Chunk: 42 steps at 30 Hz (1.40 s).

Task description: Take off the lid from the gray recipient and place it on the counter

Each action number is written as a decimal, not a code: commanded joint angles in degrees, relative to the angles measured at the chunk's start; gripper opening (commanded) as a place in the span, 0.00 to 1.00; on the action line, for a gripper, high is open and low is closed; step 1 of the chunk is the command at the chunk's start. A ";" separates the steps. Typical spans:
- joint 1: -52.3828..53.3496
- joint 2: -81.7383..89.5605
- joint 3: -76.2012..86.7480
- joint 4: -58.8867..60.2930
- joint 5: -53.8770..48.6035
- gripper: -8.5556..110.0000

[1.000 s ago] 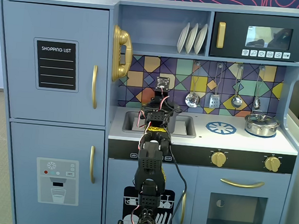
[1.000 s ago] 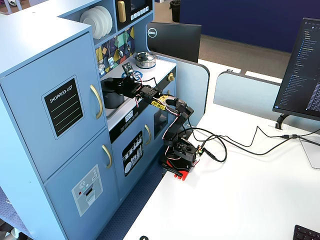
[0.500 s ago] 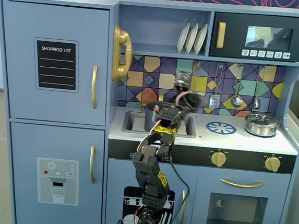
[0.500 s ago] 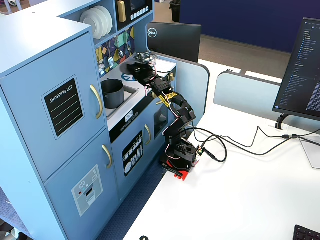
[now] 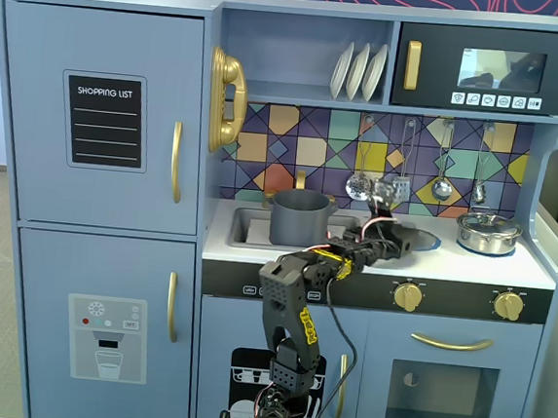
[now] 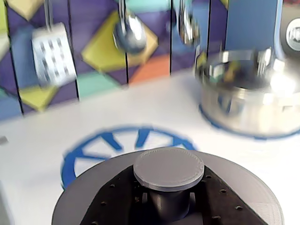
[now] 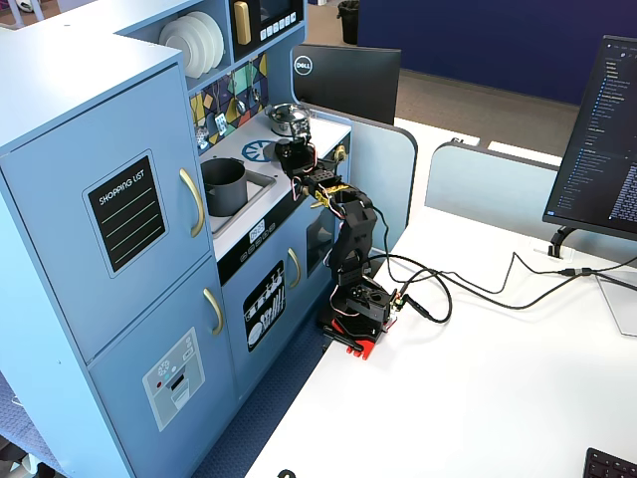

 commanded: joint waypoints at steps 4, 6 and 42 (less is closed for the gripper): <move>1.05 -4.31 -1.58 -5.10 0.97 0.07; 0.88 -4.83 -1.49 -5.19 1.05 0.07; -15.82 54.32 5.89 70.31 10.28 0.07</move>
